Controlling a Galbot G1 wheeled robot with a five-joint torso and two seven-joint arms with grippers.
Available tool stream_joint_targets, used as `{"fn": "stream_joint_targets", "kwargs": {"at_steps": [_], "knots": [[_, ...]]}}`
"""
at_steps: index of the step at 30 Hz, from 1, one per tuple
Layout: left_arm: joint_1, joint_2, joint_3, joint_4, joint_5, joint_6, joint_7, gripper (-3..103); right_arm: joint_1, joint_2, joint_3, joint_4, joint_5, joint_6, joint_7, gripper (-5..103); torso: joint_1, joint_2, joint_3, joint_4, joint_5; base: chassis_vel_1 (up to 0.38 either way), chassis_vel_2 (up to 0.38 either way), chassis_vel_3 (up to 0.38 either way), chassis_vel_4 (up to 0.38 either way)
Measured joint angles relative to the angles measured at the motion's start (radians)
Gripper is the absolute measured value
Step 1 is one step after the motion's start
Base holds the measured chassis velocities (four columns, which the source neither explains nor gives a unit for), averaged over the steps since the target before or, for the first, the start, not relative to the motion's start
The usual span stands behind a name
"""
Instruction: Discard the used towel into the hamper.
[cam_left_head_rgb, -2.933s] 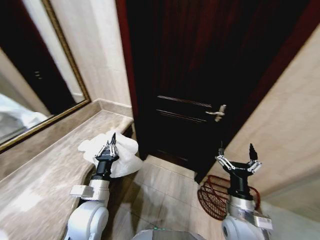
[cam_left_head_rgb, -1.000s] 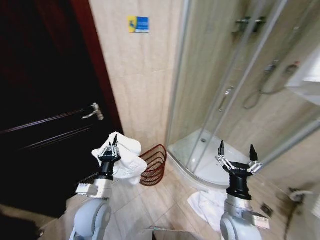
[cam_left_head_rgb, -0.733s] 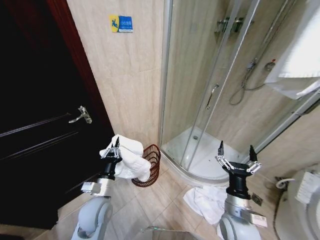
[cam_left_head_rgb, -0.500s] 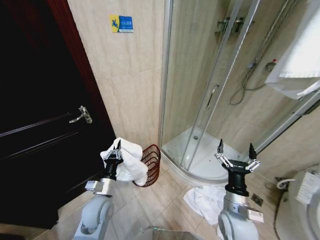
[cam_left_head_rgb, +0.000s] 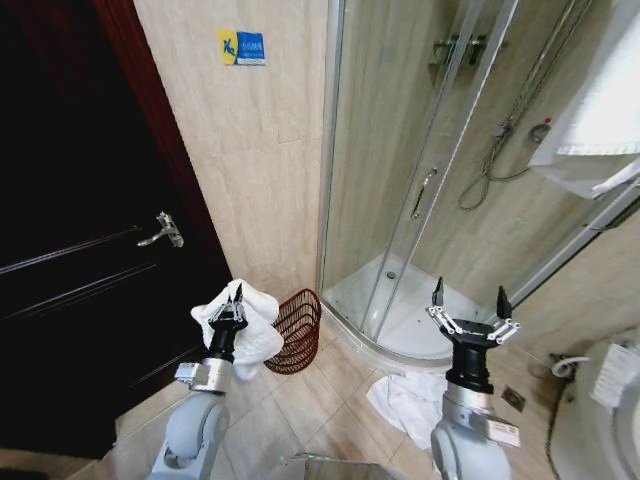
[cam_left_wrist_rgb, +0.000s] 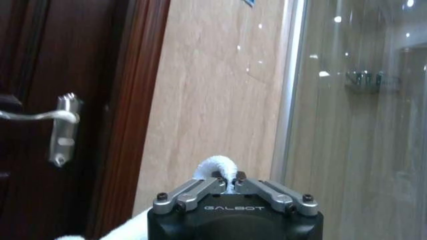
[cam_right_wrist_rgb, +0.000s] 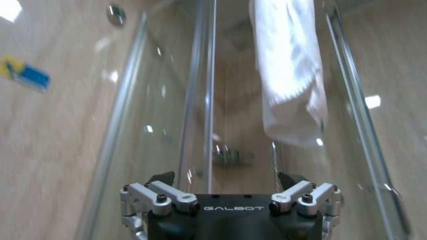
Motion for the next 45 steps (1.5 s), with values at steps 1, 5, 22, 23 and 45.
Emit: {"fn": "stream_joint_targets", "kwargs": {"at_steps": [1,5,22,23,45], "knots": [[-0.005,0.008,-0.003,0.014,-0.017,0.0,0.005,2,-0.008,0.0,-0.017,-0.014,-0.007,-0.013,0.02,100,0.0,0.0,0.0,0.0,-0.0001,-0.04,-0.027,-0.053,-0.036],[-0.012,0.038,-0.005,0.055,-0.065,-0.005,0.026,2,-0.051,0.0,-0.065,-0.079,0.011,-0.043,0.079,100,0.0,0.0,0.0,-0.0001,-0.0001,-0.036,-0.056,-0.05,-0.052],[-0.138,0.106,0.073,0.165,-0.166,-0.015,0.033,2,-0.217,0.001,-0.022,-0.297,0.076,0.259,0.129,100,0.0,0.0,0.0,0.0001,0.0002,-0.06,-0.057,-0.057,-0.065],[-0.157,0.109,0.082,0.184,-0.168,-0.02,0.03,2,-0.226,0.001,-0.015,-0.277,0.076,0.27,0.128,100,0.0,0.0,0.0,0.0001,0.0,0.0,0.0,0.0,0.0],[-0.422,0.181,0.125,0.449,-0.257,-0.056,-0.008,2,-0.267,0.0,0.018,-0.087,0.02,0.283,0.123,100,0.0,0.0,0.0,0.0,0.0,0.0,0.0,0.0,0.0]]}}
